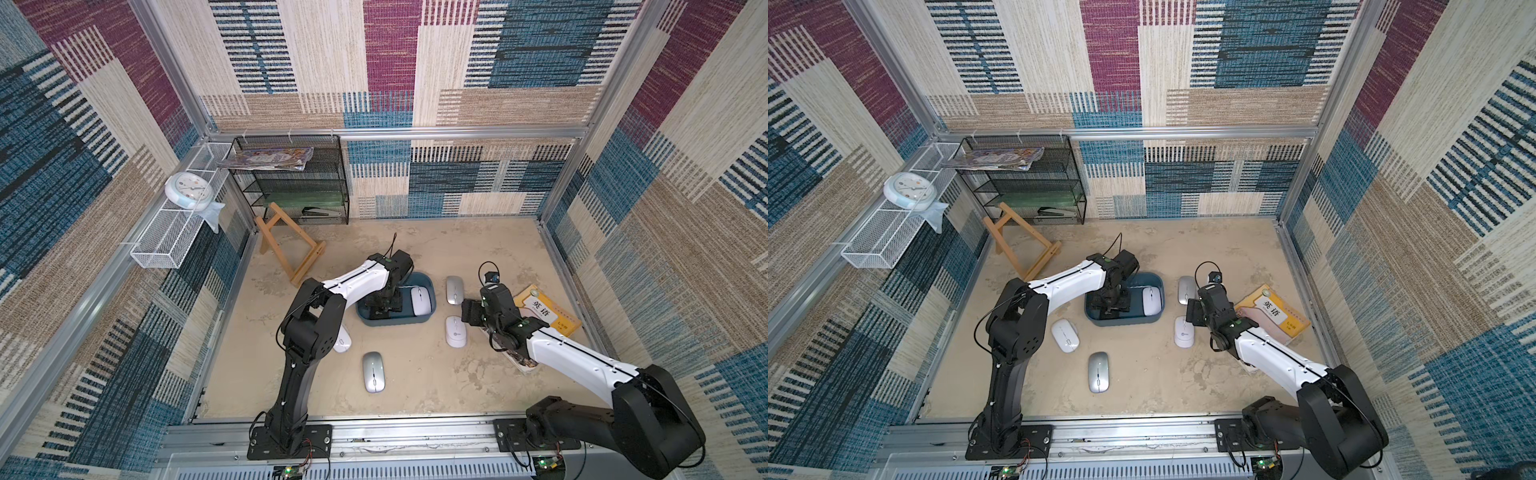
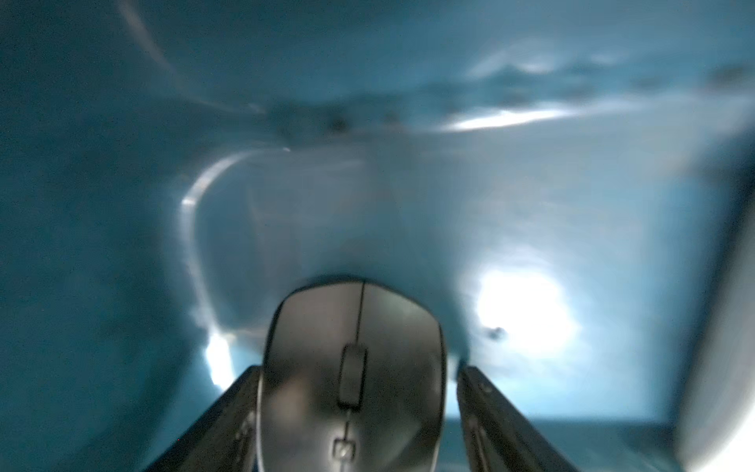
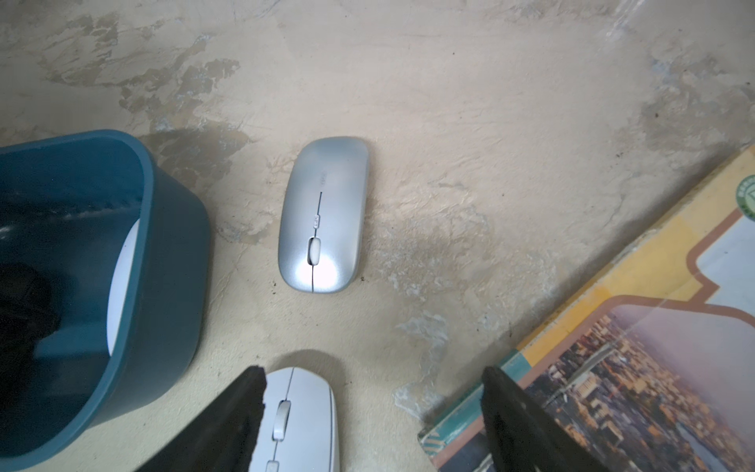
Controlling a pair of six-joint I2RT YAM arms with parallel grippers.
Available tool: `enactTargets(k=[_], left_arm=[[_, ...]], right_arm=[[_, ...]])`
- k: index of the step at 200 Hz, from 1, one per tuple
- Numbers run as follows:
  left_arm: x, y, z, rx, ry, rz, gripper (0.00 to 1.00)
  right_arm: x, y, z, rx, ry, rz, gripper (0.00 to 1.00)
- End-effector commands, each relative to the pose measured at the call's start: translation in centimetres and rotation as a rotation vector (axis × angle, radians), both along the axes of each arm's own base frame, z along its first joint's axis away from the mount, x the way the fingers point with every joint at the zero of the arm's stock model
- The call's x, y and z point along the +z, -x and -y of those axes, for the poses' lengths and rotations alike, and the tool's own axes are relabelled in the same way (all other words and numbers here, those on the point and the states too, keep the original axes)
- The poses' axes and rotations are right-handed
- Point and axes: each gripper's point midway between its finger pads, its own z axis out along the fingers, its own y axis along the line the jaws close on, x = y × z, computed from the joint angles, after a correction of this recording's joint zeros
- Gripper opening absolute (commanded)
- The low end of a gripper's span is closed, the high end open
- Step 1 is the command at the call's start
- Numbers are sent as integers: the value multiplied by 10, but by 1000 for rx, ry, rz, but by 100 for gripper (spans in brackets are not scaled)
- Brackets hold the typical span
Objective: Take out the mouse from the storage box
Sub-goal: Pick up the mouse from the storage box.
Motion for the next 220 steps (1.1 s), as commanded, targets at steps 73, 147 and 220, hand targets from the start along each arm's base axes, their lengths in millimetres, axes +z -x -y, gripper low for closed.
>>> enactTargets(k=[73, 147, 220], left_arm=[[18, 4, -5, -24, -36, 51, 78], [-6, 5, -4, -24, -37, -13, 80], [-2, 0, 2, -18, -11, -7, 57]], right_arm=[[2, -3, 0, -12, -6, 14, 86], [0, -3, 1, -15, 2, 8, 86], [-1, -4, 1, -16, 3, 4, 86]])
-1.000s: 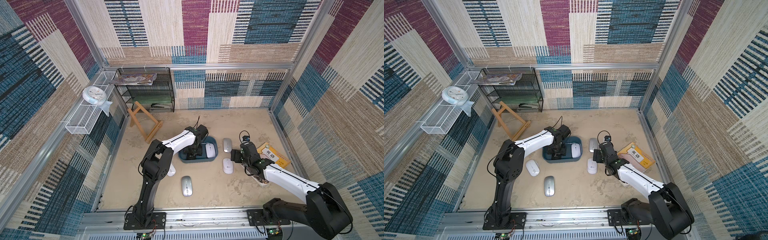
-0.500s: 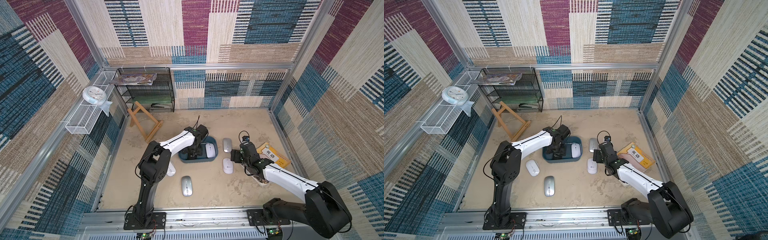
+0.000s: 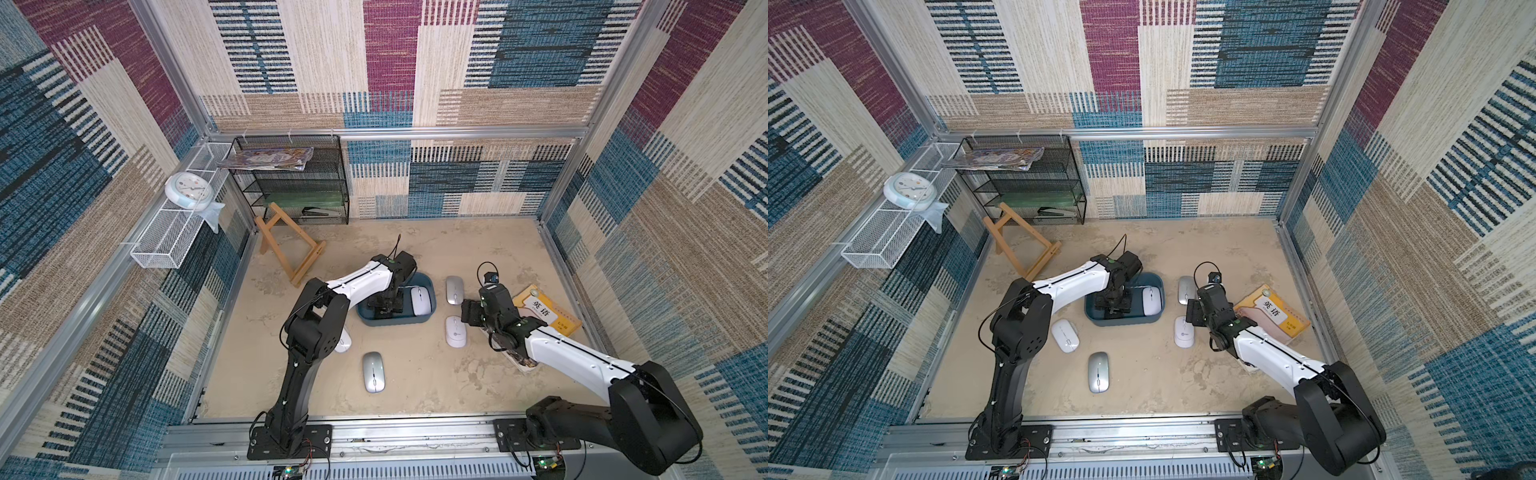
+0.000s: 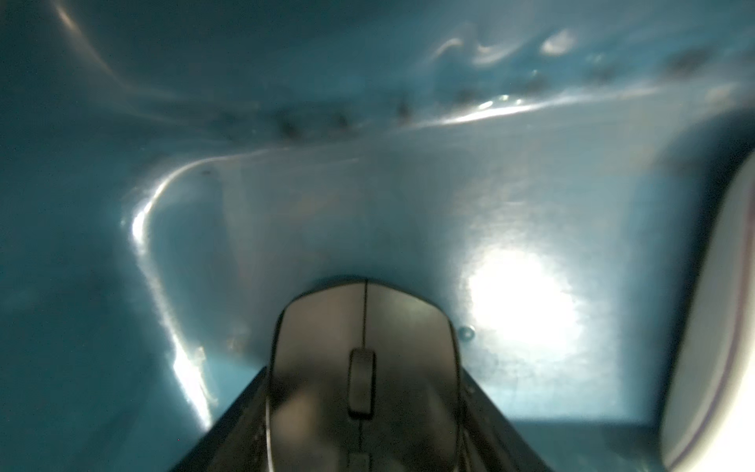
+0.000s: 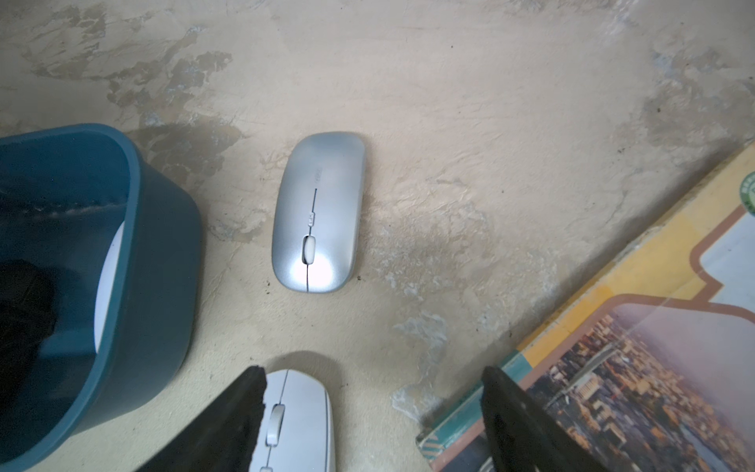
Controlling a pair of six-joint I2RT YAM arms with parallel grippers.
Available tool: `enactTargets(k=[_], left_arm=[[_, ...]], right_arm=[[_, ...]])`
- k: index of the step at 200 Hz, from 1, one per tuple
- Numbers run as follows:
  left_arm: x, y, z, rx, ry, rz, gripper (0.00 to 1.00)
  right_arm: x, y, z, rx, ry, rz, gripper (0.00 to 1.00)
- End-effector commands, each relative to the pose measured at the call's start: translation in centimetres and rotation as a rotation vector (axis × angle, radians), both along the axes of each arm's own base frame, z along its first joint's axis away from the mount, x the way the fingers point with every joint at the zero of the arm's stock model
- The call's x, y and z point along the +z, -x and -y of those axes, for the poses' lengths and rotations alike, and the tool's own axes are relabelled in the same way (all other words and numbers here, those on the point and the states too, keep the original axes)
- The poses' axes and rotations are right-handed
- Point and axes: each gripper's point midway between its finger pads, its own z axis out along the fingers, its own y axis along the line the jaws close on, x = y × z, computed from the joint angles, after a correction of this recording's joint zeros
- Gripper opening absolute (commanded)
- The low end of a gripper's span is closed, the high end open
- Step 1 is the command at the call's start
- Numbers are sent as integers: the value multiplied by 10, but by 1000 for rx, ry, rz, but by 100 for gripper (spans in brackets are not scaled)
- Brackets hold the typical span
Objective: Take out the mouse from the storage box
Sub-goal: Pick up the mouse from the storage box.
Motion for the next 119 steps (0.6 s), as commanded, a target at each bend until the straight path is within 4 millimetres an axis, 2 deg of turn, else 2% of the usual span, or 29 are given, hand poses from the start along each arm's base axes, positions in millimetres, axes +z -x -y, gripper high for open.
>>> enactTargets(k=[1, 19, 59, 88, 119], left_arm=[[7, 0, 0, 4, 5, 4, 56], [21, -1, 2, 9, 32, 28, 53], [53, -3, 1, 21, 64, 96, 53], [70, 8, -3, 35, 79, 123, 53], [88, 30, -3, 29, 95, 154, 53]], right_arm=[[4, -3, 1, -13, -4, 13, 86], [4, -3, 1, -12, -4, 12, 86], [7, -1, 0, -10, -13, 14, 86], [10, 0, 0, -7, -22, 13, 86], [13, 3, -3, 10, -31, 9, 86]])
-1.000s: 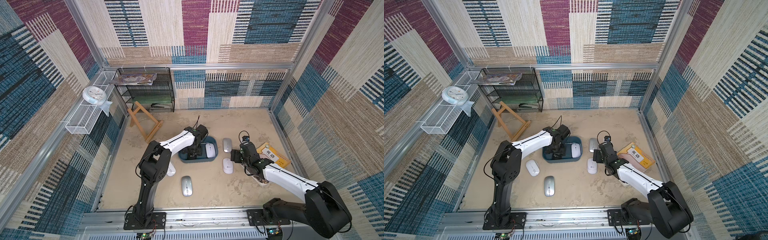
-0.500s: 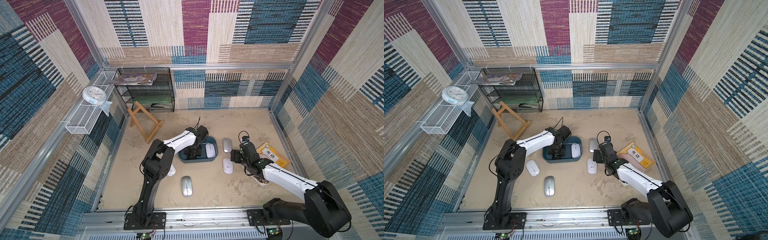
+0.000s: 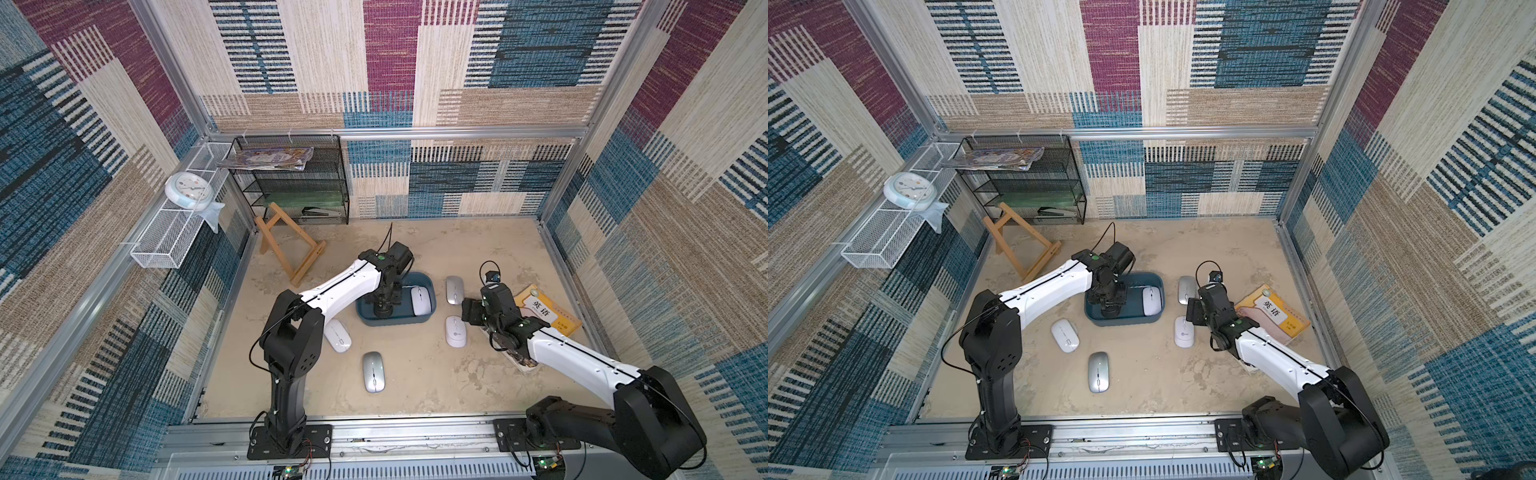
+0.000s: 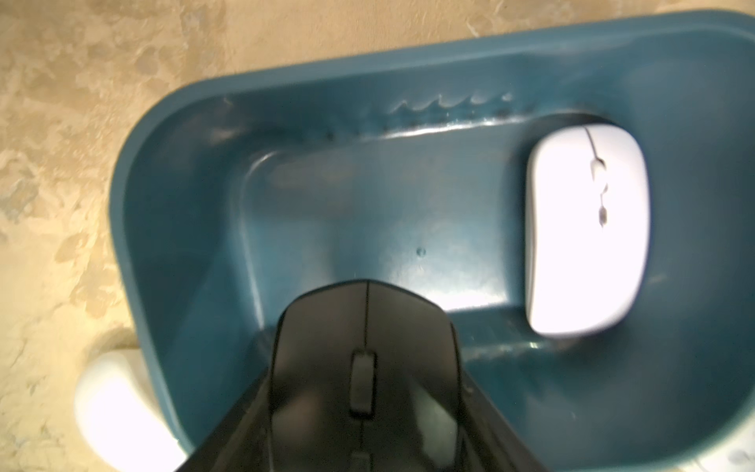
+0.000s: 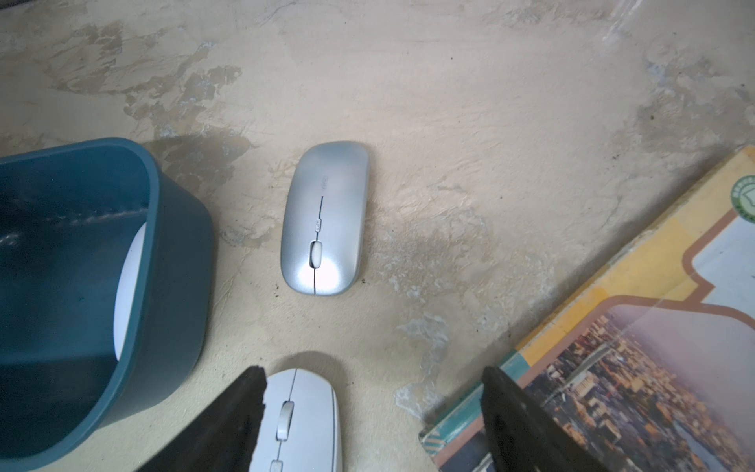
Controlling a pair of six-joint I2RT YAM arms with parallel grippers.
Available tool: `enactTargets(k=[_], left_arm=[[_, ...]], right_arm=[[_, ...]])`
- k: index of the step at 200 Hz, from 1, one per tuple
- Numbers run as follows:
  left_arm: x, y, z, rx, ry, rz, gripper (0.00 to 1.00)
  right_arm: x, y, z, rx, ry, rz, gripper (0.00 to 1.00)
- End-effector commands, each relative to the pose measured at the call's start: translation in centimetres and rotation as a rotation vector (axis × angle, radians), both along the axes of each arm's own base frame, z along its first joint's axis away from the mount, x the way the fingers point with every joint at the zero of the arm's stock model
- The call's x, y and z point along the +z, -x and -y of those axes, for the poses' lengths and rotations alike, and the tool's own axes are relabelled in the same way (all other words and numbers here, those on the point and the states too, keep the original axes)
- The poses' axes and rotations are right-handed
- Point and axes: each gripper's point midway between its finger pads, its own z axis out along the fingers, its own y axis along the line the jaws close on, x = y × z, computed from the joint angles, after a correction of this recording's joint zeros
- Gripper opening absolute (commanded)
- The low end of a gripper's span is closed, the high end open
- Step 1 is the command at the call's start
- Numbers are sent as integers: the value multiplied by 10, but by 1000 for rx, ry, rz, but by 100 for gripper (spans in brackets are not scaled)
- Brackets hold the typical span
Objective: Take out the mouse from the storage box
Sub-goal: Pick up the mouse from the storage box, then place the mouse at the center of the board.
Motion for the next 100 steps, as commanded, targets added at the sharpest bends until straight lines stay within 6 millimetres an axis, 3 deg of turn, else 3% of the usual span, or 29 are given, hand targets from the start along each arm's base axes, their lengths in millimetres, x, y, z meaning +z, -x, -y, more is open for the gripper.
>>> enactTargets(k=[1, 36, 100], left_arm=[[12, 14, -2, 9, 0, 25, 53], [20, 53, 8, -43, 12, 29, 53], [-3, 121, 29, -62, 51, -22, 54]], right_arm=[[5, 1, -2, 12, -10, -2, 86], [7, 3, -3, 23, -9, -7, 86], [11, 3, 1, 3, 9, -18, 86]])
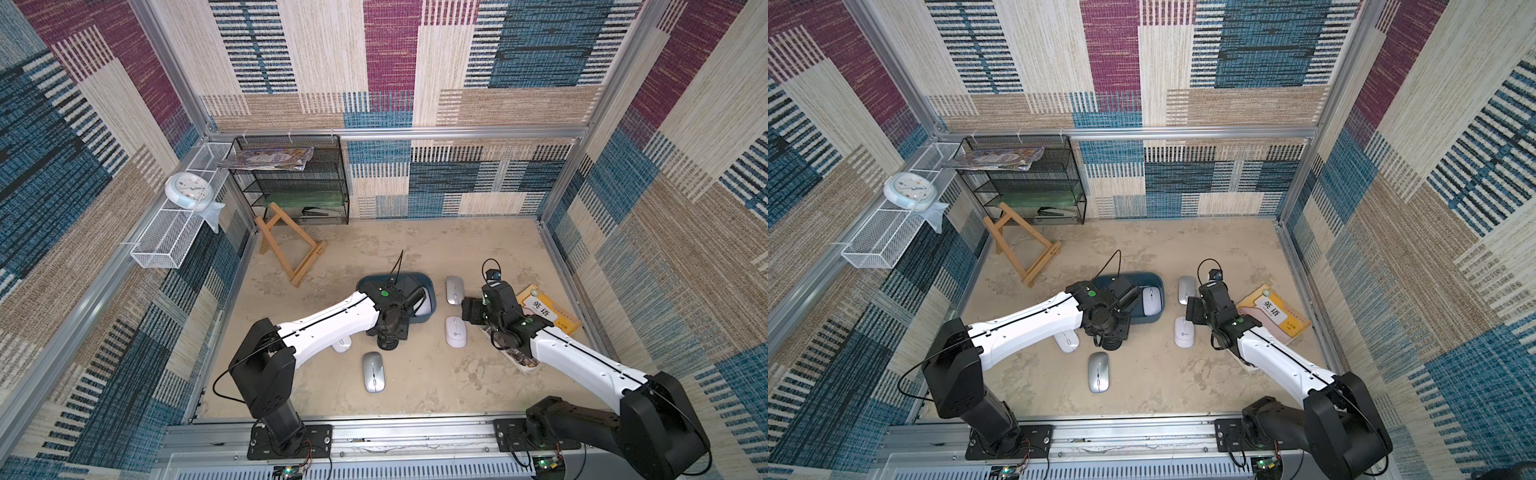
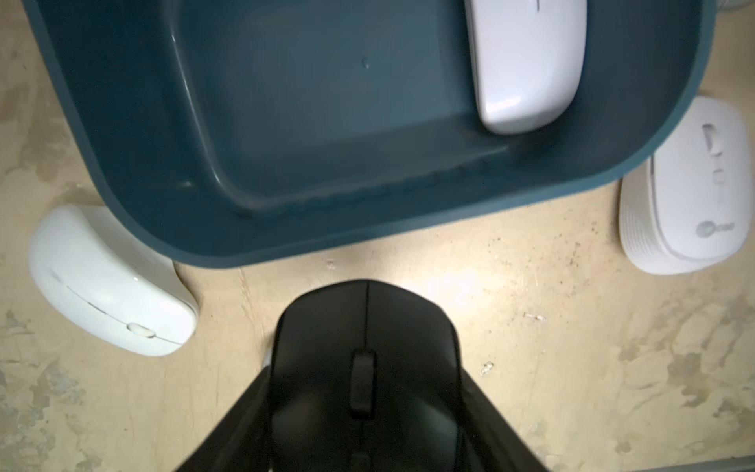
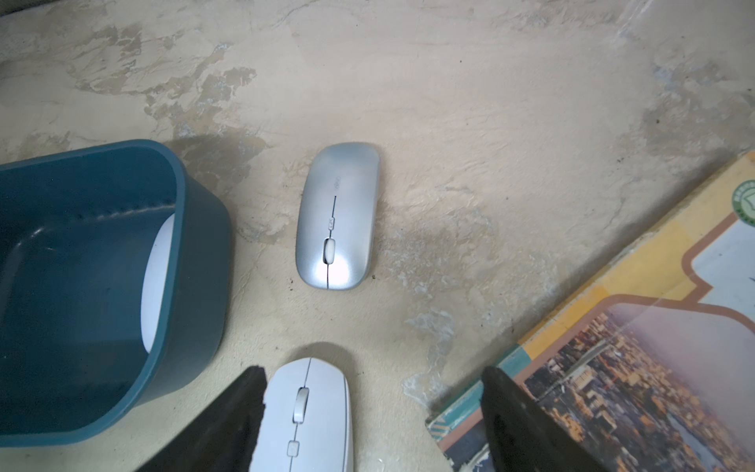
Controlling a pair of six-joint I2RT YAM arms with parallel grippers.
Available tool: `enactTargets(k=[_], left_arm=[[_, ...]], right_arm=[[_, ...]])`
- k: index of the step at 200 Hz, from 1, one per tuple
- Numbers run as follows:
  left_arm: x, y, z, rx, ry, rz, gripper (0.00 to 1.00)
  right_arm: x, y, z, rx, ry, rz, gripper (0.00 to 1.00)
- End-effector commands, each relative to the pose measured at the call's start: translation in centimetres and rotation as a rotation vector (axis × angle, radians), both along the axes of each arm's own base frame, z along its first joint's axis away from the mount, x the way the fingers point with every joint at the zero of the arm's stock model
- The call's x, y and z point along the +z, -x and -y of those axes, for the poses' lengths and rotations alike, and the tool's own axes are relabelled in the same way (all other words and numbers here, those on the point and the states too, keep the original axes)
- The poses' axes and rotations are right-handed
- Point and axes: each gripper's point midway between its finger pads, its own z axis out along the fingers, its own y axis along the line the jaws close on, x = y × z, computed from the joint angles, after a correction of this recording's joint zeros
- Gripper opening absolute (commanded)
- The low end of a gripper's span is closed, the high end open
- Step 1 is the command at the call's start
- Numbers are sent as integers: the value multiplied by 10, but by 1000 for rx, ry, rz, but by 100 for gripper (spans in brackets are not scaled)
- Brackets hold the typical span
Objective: Take out the mouse from the storage box
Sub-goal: Place the mouse at the center of the board.
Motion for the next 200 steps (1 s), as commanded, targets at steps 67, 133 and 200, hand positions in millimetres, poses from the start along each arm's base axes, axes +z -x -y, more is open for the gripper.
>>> enactTargets(k=[67, 133, 200], left_arm=[[-47, 49, 29, 25, 74, -90, 54], [-74, 58, 48, -23, 25, -132, 55], [-79, 56, 51, -31, 14, -133, 80]], right_arm=[[11, 0, 7, -25, 31, -7, 86], [18, 6, 14, -48, 39, 11, 86], [21, 3, 14, -46, 38, 28, 86]])
